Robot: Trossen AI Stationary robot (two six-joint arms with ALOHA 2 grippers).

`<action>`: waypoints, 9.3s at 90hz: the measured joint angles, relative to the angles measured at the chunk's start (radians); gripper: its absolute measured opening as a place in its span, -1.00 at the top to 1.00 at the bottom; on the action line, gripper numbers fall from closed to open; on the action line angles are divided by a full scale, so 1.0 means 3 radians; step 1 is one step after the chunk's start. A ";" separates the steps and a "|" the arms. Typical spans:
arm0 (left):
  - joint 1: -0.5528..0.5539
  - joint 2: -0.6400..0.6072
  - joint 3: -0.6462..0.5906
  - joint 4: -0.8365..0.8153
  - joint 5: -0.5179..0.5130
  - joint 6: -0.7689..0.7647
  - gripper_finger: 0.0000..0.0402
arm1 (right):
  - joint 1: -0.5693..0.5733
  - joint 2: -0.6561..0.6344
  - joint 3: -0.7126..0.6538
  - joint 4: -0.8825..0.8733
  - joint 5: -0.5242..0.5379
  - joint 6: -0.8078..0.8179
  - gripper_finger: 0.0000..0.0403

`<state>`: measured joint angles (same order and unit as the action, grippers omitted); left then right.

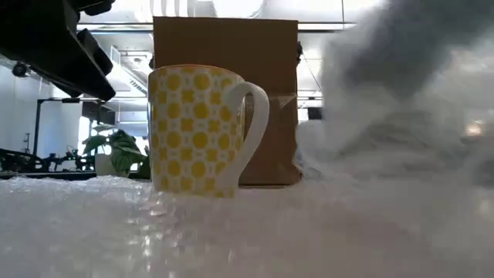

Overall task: Wrap mug
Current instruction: Wrap the yellow mug using the bubble wrap

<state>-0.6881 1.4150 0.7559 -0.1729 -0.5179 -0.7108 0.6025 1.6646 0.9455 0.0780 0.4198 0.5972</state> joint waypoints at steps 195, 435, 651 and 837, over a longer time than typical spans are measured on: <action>0.0468 0.0553 0.0318 0.0632 0.0187 0.0522 1.00 | -0.1013 0.1154 0.2191 -0.1889 -0.0664 -0.1610 0.48; 0.0452 0.0455 0.0229 0.0795 0.0041 0.0853 1.00 | -0.0824 0.1242 0.2269 -0.1838 -0.0693 -0.1648 0.95; -0.0433 -0.0609 -0.0015 -0.2939 0.0798 -0.2570 0.86 | -0.0824 0.1425 0.2201 -0.1687 -0.0816 -0.1511 1.00; 0.0270 0.0384 0.0280 0.0728 -0.0070 0.0357 1.00 | -0.0896 0.1272 0.3211 -0.3071 -0.0789 -0.1622 1.00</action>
<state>-0.6071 1.5303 0.8398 0.0456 -0.5388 -0.6037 0.3338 2.0460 1.9088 -0.8434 0.1830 0.1105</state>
